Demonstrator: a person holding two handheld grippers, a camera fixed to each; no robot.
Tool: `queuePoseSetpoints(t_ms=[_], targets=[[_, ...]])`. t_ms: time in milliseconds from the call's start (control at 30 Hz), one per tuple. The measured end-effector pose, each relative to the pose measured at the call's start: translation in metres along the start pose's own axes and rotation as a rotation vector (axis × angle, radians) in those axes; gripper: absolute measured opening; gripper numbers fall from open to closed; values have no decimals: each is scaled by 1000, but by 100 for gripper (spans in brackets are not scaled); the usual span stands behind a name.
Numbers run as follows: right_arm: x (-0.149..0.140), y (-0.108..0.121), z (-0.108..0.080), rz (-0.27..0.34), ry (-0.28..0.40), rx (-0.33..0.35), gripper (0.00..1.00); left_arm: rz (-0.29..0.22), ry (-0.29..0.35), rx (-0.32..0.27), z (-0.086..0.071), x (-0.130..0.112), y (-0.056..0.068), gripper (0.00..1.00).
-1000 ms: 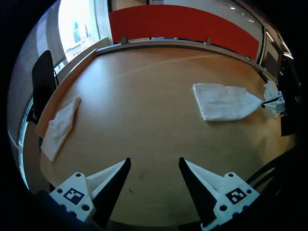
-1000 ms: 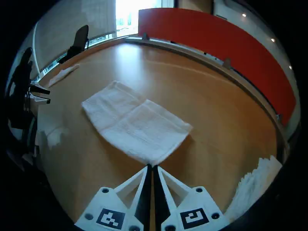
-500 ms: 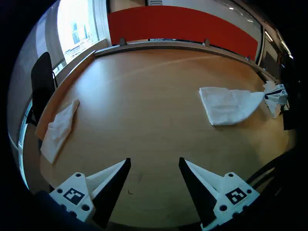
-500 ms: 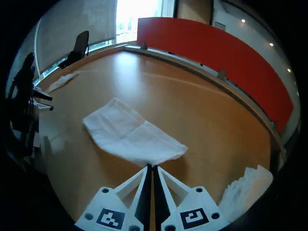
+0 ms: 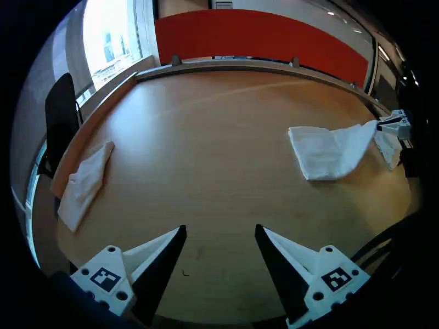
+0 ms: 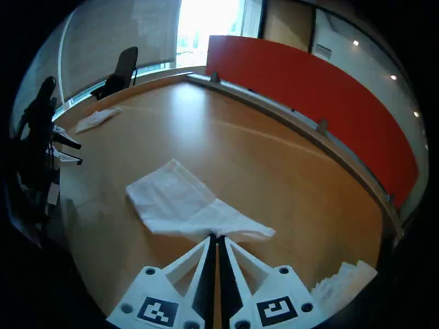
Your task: Fold towel
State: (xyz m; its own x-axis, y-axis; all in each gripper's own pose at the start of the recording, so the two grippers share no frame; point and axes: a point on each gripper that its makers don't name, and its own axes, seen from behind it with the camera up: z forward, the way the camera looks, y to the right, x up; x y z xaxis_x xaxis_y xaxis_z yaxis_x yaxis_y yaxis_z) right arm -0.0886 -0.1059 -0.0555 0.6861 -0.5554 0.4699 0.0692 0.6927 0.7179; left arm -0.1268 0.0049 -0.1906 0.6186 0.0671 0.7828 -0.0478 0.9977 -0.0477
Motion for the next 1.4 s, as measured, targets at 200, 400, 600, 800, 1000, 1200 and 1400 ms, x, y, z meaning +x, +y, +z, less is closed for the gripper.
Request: queuePoseSetpoints(t_ms=[200,400,600,800,1000,1200,1400], targets=[[22,-18,11,-36,18,39,3,-8,6,2,-3,-1,-1,93],[43,-40,25,-72,32,85,3,-20,9,3,-7,-3,-3,93],[61,-64,41,-110,40,134,3,-33,13,7,-12,-6,-7,93],[75,-88,60,-159,34,191,3,-53,17,15,-17,-10,-12,93],[81,-114,77,-214,7,256,3,-74,20,25,-23,-13,-17,93],[77,-139,94,-244,-27,314,3,-92,19,34,-25,-18,-20,93],[48,-162,122,-246,-107,365,3,-105,12,41,-25,-24,-23,93]])
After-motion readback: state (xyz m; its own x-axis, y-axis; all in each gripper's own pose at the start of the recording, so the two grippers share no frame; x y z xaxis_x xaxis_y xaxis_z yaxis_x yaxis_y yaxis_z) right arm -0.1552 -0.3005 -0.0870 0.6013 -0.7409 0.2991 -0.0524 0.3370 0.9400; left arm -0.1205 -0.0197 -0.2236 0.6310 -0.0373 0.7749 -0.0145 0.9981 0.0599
